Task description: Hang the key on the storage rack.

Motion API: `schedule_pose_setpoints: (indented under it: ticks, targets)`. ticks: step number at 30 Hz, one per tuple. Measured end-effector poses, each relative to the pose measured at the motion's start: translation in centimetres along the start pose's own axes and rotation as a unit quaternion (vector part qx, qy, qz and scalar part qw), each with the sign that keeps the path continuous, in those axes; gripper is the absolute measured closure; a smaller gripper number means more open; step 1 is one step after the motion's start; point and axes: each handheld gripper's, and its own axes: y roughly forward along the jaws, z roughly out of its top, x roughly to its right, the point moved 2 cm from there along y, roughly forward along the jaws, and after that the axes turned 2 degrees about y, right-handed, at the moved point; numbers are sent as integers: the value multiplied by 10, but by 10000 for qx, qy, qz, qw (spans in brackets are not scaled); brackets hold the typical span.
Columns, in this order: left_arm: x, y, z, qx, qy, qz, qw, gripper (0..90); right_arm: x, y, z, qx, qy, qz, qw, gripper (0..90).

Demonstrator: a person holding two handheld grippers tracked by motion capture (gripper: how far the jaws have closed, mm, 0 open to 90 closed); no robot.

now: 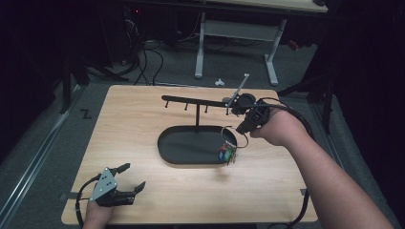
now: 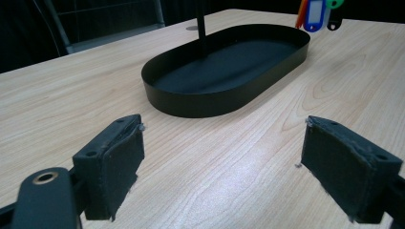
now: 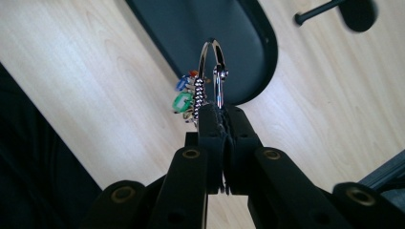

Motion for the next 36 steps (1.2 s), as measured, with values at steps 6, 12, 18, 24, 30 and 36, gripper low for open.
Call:
schedule_pose_setpoints:
  ticks: [6,12,18,24,30,36]
  targets:
    - [0,0,0,-15,-2,-5,10000,150,10,4,14,63,76,-31,9999,878]
    - [0,0,0,-15,-13,-5,10000,150,20,13,24,85,161,-39,9998,878]
    - [0,0,0,-25,-5,-22,10000,150,34,23,36,92,247,-5,9997,878]
    - [0,0,0,-47,30,-31,10000,150,44,29,45,80,373,0,9993,878]
    - [0,0,0,-28,-7,-37,10000,150,51,33,46,94,479,7,9988,877]
    - [0,0,0,-34,-23,-36,10000,150,57,39,49,22,592,-4,9982,876]
